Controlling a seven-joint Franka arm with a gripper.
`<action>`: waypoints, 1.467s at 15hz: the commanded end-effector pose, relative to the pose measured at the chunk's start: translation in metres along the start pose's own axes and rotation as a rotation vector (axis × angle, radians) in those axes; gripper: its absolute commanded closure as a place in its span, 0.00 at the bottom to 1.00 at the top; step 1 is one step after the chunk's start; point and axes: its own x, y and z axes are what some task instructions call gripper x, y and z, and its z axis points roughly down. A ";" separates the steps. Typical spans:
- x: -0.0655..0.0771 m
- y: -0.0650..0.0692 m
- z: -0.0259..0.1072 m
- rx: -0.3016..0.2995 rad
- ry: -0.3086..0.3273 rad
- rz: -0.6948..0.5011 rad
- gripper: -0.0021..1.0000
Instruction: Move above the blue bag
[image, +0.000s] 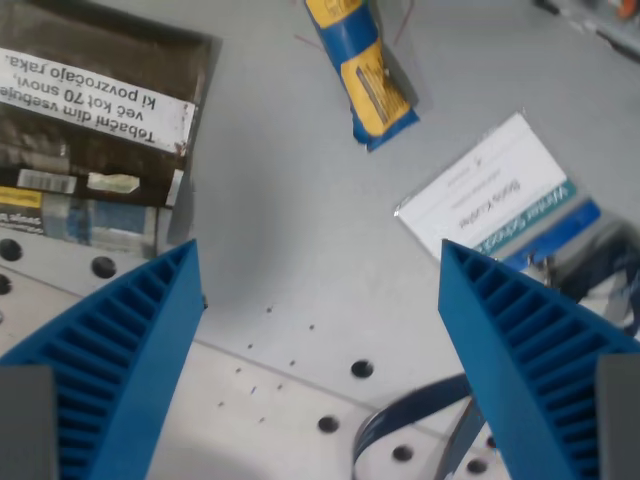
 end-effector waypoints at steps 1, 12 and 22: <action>0.001 0.000 0.012 -0.037 0.068 -0.192 0.00; 0.020 0.006 0.065 -0.063 0.083 -0.427 0.00; 0.037 0.014 0.113 -0.067 0.075 -0.549 0.00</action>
